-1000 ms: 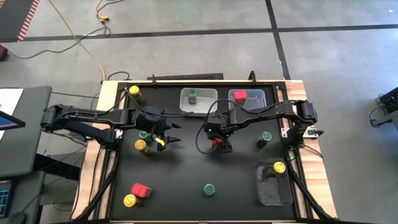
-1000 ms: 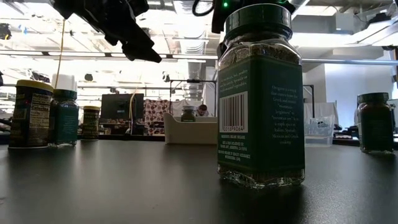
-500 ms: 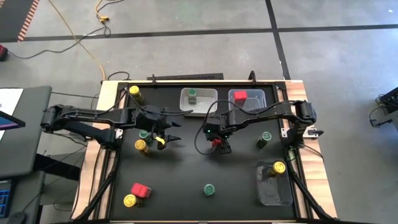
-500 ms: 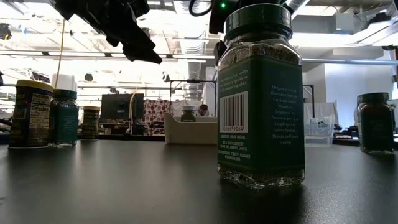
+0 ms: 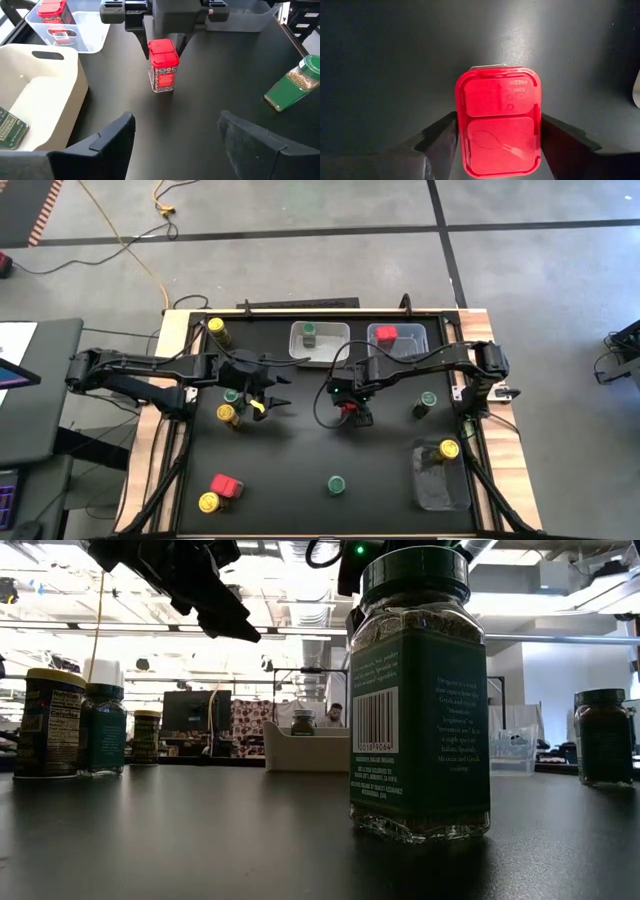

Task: Sort spices by type
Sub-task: Put the top red seasoning can into the transparent bin

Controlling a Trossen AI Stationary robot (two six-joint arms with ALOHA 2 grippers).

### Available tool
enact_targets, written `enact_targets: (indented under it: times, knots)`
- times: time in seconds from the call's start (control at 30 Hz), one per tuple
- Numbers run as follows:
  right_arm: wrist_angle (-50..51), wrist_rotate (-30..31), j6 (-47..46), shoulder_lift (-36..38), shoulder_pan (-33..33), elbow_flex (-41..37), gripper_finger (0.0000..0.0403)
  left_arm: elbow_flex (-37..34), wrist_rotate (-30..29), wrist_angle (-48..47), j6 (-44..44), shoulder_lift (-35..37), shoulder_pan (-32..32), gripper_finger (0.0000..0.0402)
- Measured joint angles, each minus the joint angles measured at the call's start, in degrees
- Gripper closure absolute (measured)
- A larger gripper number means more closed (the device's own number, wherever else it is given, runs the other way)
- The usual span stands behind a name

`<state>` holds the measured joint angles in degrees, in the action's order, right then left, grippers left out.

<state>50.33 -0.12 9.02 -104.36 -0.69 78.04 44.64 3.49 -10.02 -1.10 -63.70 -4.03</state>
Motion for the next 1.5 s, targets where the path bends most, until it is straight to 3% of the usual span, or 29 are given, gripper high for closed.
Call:
enact_targets:
  times: [0.37,0.77,1.13,1.33,1.5]
  knots:
    - [0.0,0.0,-1.9,0.0,0.0,0.0,0.0155,0.0,0.0,-1.2,0.0,0.0,0.0,0.013]
    - [2.7,0.0,-6.4,2.6,-1.0,0.9,0.0156,0.0,0.0,-1.8,0.3,0.0,0.0,0.013]
    - [8.4,0.0,-7.1,15.2,-6.7,2.5,0.0157,0.0,-0.3,-1.7,1.0,0.0,0.0,0.013]
    - [18.6,1.6,0.2,22.2,-13.6,2.1,0.0157,0.0,-6.4,-1.5,3.3,0.0,0.0,0.013]
    - [21.1,1.7,4.7,29.1,-21.7,-2.8,0.0157,0.0,-7.3,-0.3,4.0,0.0,-0.3,0.013]
